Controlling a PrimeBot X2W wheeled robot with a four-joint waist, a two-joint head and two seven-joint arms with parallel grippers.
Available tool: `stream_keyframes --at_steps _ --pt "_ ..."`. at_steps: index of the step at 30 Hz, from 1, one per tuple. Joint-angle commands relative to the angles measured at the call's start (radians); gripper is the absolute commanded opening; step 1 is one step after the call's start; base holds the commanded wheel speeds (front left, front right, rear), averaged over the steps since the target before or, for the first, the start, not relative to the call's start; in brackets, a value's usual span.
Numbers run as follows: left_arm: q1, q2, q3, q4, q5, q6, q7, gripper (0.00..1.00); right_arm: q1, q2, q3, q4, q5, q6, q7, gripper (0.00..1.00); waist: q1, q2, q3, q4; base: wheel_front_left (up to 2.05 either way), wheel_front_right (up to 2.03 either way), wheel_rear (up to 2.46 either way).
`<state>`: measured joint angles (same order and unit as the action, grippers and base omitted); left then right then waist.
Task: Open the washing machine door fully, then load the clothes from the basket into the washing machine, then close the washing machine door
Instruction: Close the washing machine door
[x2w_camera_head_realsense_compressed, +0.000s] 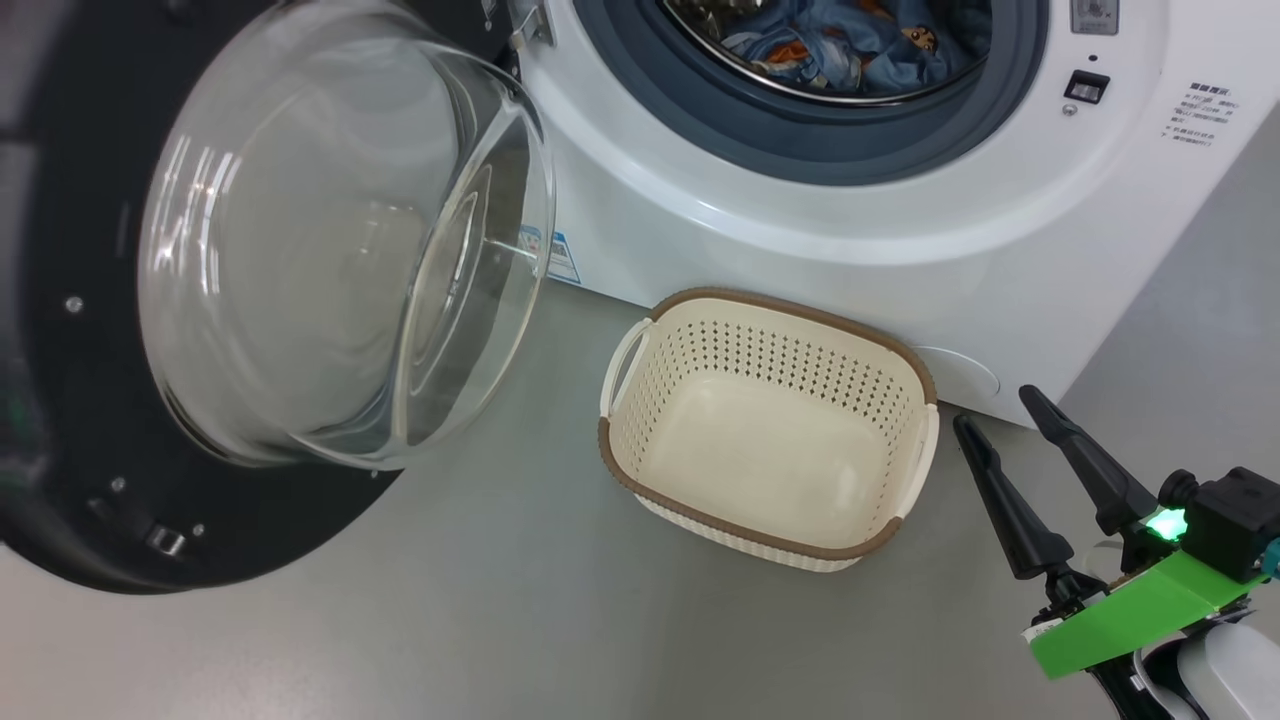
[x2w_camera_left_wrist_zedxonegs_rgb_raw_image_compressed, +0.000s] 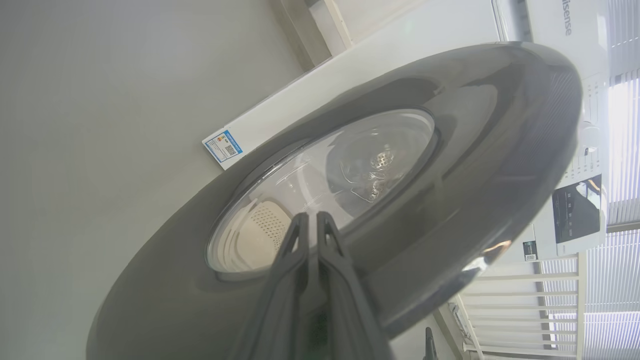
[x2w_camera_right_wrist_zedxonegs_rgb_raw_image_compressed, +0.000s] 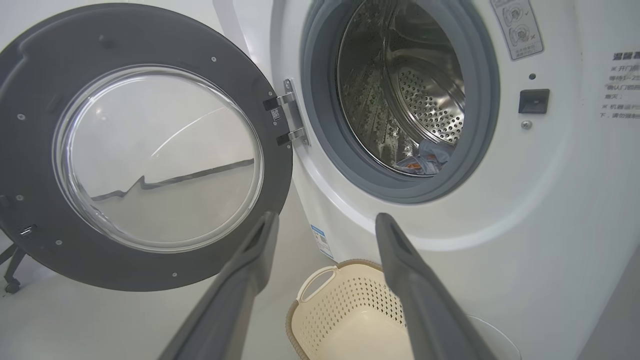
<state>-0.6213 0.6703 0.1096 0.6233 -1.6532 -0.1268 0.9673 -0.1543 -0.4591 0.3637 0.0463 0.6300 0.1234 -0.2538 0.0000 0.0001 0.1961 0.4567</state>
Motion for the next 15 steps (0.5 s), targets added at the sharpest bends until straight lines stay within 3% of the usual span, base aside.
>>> stream_keyframes --at_steps 1,15 --pt "0.003 0.055 0.028 -0.044 -0.006 -0.004 0.021 0.0 0.013 -0.008 0.006 -0.021 0.01 0.007 -0.008 1.0 0.0 -0.0001 -0.008 -0.003 0.0 0.0 0.0" --pt "0.057 0.034 0.0 -0.181 0.001 -0.004 0.1 0.0 0.048 0.022 -0.025 -0.026 0.007 0.007 -0.008 1.0 0.0 -0.0001 -0.068 -0.051 0.0 0.0 0.0"
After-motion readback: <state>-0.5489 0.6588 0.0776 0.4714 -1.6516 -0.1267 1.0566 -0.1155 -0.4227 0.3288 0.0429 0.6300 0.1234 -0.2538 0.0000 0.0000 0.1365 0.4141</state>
